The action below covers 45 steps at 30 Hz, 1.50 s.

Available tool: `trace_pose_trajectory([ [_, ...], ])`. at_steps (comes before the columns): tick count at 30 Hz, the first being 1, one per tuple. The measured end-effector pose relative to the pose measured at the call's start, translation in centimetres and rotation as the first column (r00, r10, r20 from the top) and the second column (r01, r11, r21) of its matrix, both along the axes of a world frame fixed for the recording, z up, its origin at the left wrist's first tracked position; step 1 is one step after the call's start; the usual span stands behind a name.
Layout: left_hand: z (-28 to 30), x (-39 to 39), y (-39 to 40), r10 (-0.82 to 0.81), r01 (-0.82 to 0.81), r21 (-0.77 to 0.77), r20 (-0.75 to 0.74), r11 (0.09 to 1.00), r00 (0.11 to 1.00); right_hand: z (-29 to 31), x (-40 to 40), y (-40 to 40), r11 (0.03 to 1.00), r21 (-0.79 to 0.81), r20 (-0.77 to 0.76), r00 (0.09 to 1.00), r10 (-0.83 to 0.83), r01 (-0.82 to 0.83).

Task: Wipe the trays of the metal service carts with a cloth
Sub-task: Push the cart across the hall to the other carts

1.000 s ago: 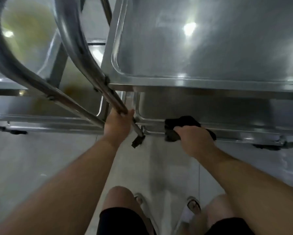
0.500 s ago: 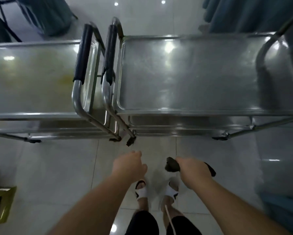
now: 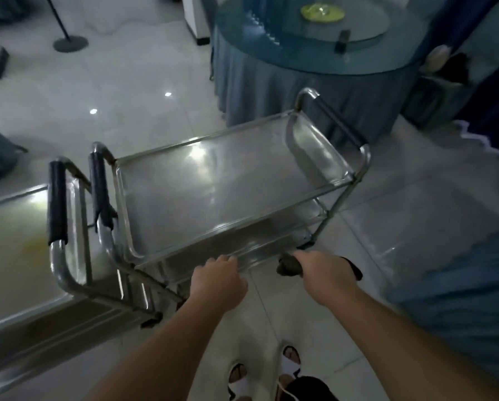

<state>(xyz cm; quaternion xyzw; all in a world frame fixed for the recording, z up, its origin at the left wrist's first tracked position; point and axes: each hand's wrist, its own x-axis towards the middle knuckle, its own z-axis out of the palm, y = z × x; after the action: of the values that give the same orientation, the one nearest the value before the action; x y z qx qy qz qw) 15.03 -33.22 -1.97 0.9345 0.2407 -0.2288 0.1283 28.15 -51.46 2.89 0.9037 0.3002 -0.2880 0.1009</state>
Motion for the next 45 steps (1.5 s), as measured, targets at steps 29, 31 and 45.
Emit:
trace_pose_trajectory([
  [29, 9.9, 47.2, -36.5, -0.437, 0.42, 0.134, 0.15, 0.898, 0.887, 5.9, 37.3, -40.4, 0.923, 0.165, 0.237, 0.894, -0.38, 0.348],
  [31, 9.5, 50.2, -36.9, -0.432, 0.417, 0.123, 0.147, 0.9, 0.89, 5.5, 40.2, -40.3, 0.928, 0.151, 0.224, 0.903, -0.367, 0.34],
  [45, 7.2, 77.9, -30.5, -0.417, 0.415, 0.043, 0.122, 0.909, 0.901, 5.9, 67.0, -34.1, 0.908, 0.109, 0.196, 0.887, -0.419, 0.404],
])
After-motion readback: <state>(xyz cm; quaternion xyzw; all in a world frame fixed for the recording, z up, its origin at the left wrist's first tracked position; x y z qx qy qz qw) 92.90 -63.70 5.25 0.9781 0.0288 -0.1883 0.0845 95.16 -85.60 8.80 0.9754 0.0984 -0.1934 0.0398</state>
